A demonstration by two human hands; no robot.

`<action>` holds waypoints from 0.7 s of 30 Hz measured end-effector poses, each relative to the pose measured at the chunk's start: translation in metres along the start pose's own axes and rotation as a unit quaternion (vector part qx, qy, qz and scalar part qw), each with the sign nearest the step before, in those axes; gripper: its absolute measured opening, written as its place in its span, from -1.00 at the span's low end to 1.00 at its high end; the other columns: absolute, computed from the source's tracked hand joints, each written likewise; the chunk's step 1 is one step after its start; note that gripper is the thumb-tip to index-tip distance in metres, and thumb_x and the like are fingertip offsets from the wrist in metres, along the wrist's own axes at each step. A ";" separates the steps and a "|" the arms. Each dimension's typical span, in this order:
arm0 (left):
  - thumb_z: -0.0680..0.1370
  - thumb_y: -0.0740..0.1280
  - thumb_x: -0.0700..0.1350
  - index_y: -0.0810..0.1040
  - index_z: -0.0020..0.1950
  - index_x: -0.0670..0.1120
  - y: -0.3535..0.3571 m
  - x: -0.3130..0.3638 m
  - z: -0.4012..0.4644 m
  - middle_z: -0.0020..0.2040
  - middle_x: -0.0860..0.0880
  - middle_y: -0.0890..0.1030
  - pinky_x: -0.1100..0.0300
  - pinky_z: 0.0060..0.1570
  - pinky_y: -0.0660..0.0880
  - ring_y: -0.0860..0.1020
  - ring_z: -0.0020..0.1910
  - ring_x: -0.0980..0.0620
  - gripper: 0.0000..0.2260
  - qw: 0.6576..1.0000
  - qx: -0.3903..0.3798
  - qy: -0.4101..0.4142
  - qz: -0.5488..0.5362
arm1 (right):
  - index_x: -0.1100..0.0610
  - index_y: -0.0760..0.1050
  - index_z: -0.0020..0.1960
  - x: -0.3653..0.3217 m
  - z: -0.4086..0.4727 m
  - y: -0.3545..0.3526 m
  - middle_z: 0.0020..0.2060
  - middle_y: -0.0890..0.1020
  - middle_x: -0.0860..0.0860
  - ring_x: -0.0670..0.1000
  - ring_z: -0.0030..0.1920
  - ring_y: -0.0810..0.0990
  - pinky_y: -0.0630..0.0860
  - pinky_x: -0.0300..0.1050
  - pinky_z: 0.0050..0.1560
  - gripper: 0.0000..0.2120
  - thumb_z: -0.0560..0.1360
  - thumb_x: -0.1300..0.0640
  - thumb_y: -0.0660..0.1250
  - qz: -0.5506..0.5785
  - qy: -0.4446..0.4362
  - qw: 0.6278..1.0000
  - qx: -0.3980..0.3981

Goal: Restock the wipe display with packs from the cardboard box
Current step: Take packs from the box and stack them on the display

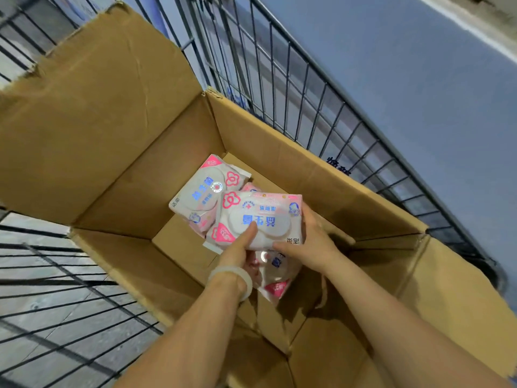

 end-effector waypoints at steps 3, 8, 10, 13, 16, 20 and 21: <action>0.00 0.66 0.03 0.46 0.30 -0.05 0.012 0.001 0.006 0.07 -0.15 0.66 -0.02 -0.25 0.62 0.66 -0.03 -0.15 -0.10 0.998 0.047 0.019 -0.022 | -0.08 0.11 0.46 0.003 -0.008 0.011 0.29 0.45 -0.09 -0.04 0.25 0.43 0.43 -0.05 0.26 -0.14 0.31 -0.07 0.51 0.050 0.015 0.999 -0.004; -0.05 0.63 0.04 0.51 0.19 -0.13 0.015 0.010 0.007 0.01 -0.30 0.66 -0.26 -0.20 0.60 0.67 -0.17 -0.20 -0.16 0.997 0.043 0.040 0.051 | 0.13 0.34 0.27 0.019 -0.023 0.049 0.14 0.59 0.05 -0.02 0.06 0.59 0.55 -0.10 0.14 -0.48 0.42 -0.02 0.43 0.112 0.074 0.988 -0.072; 0.14 0.61 -0.08 0.50 0.16 -0.15 0.009 0.023 0.003 0.01 -0.27 0.66 -0.06 -0.34 0.64 0.66 -0.22 -0.15 -0.36 0.988 0.055 0.093 0.107 | 0.10 0.38 0.24 0.013 -0.019 0.041 0.15 0.59 0.05 -0.01 0.07 0.60 0.52 -0.15 0.11 -0.53 0.44 -0.11 0.38 0.138 0.078 0.986 -0.044; 0.05 0.65 -0.12 0.57 0.12 -0.11 -0.001 0.046 0.006 0.04 -0.16 0.68 -0.10 -0.09 0.62 0.68 -0.09 -0.15 -0.34 0.960 -0.022 0.150 0.236 | 0.06 0.21 0.43 0.003 -0.011 0.007 0.32 0.44 0.03 0.00 0.25 0.46 0.44 -0.04 0.27 -0.28 0.39 -0.18 0.38 0.146 0.055 0.986 0.064; 0.07 0.60 -0.02 0.55 0.13 0.06 0.004 0.061 -0.006 0.07 0.03 0.65 0.06 0.08 0.55 0.60 0.08 -0.02 -0.37 0.815 -0.115 0.133 0.552 | -0.05 0.08 0.49 -0.006 -0.003 -0.019 0.45 0.29 0.00 0.02 0.37 0.35 0.47 0.05 0.26 -0.12 0.33 -0.17 0.45 0.076 -0.005 0.996 0.048; 0.25 0.59 -0.05 0.26 0.44 0.12 0.017 0.069 -0.008 0.24 0.09 0.43 0.09 0.19 0.45 0.44 0.25 -0.03 -0.16 0.767 -0.087 0.165 0.614 | 0.00 0.34 0.34 -0.008 0.006 -0.026 0.14 0.58 0.00 0.00 0.12 0.58 0.57 0.04 0.12 -0.41 0.37 0.00 0.47 0.023 0.020 0.999 -0.036; 0.27 0.59 -0.02 0.20 0.48 0.07 0.016 0.070 -0.009 0.30 0.04 0.41 0.05 0.25 0.43 0.42 0.29 -0.05 -0.12 0.774 -0.053 0.199 0.598 | 0.04 0.39 0.29 -0.008 0.007 -0.025 0.02 0.62 -0.03 -0.05 0.01 0.60 0.55 0.01 0.15 -0.49 0.39 0.05 0.47 0.019 0.019 0.999 -0.030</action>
Point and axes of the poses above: each hand's wrist, its own z-axis towards the middle knuckle, its own y-axis out of the palm, x = y × z, the point moved 2 cm from there along z, towards the middle knuckle
